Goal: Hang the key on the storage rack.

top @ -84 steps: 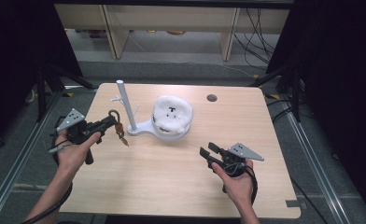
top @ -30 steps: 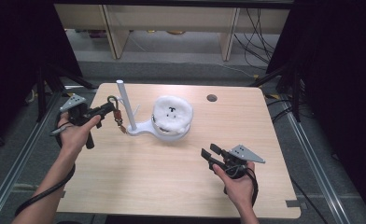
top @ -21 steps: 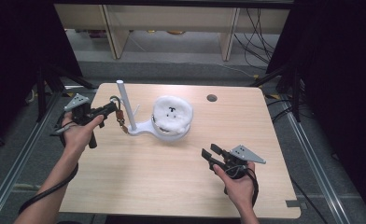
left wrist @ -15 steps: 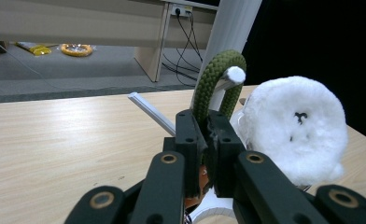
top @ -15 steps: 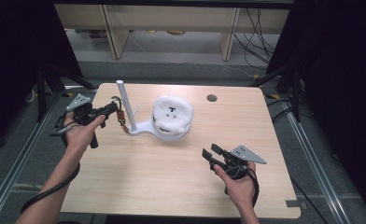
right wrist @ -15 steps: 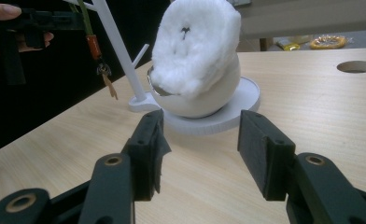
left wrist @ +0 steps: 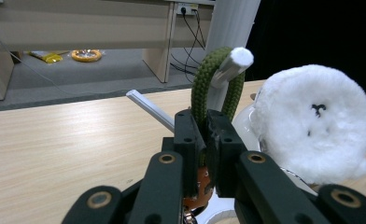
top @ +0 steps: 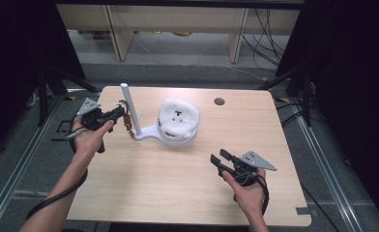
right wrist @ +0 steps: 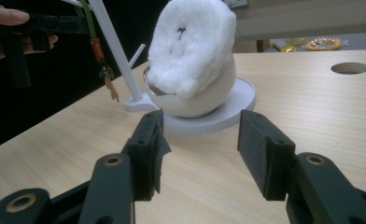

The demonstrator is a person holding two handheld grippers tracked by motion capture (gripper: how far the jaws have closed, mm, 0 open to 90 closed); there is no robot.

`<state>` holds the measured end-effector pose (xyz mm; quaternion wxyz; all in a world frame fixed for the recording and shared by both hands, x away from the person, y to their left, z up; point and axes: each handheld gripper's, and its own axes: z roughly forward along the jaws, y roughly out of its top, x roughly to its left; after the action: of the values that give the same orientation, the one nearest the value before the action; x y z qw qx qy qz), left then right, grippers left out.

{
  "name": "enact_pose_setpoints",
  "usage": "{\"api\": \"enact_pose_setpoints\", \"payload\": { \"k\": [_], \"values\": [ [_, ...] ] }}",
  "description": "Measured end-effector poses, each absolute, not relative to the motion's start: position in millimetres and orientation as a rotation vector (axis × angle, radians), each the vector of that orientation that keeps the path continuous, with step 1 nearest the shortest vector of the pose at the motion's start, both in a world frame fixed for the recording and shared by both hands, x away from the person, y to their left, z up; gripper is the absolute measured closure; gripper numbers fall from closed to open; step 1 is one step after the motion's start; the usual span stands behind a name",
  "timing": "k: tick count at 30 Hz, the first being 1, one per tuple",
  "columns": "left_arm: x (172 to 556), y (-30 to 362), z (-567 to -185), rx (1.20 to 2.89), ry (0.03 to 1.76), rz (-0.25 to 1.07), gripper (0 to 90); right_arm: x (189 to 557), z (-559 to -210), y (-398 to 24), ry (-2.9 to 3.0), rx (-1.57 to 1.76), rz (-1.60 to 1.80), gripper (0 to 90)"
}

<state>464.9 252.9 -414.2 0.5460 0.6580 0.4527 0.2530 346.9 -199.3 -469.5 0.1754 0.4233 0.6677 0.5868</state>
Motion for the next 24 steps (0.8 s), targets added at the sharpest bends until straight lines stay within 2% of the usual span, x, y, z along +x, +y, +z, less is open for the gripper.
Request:
{"api": "enact_pose_setpoints", "payload": {
  "k": [15,24],
  "values": [
    [451.7,253.4,-414.7,1.608,1.033,0.678,73.8,346.5,-471.7,-204.0,1.879,1.208,1.646,52.0],
    [425.7,260.8,-417.6,1.609,1.007,0.694,63.0,348.0,-473.7,-210.0,1.861,1.197,1.608,52.1]
  ]
}}
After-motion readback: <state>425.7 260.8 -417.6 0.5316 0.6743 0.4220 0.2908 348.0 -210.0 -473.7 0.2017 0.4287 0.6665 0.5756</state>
